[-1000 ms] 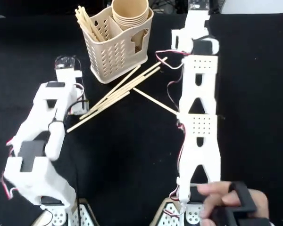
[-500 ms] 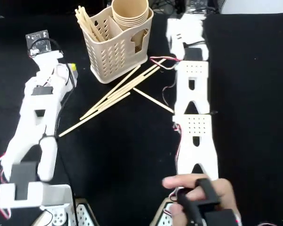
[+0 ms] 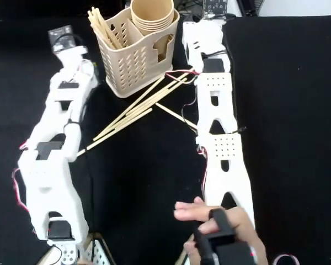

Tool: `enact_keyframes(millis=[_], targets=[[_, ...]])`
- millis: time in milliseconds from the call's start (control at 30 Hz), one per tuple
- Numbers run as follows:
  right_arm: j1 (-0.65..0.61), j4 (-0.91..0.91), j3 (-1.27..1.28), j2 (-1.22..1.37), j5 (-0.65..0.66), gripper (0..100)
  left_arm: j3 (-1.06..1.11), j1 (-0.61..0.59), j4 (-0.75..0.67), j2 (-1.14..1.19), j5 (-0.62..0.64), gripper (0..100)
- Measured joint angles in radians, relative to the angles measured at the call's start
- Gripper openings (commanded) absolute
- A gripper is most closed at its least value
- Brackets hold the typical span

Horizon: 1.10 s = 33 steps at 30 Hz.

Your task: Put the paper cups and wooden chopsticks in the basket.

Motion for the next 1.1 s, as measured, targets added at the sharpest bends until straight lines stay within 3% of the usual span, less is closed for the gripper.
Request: enact_keyframes(millis=[233, 467, 800, 1100], targets=[[-0.028, -0.002, 0.052, 0.000, 0.160, 1.3, -0.008, 0.058, 0.126, -0.014, 0.000, 5], [-0.041, 0.025, 0.052, 0.000, 0.189, 1.3, -0.018, 0.055, 0.140, -0.029, 0.000, 5], [-0.068, 0.427, -0.112, -0.002, 0.195, 1.3, -0.018, 0.012, 0.064, -0.029, 0.000, 5], [-0.081, 0.651, -0.123, -0.055, 0.195, 1.3, -0.018, 0.012, 0.034, -0.029, 0.000, 5]])
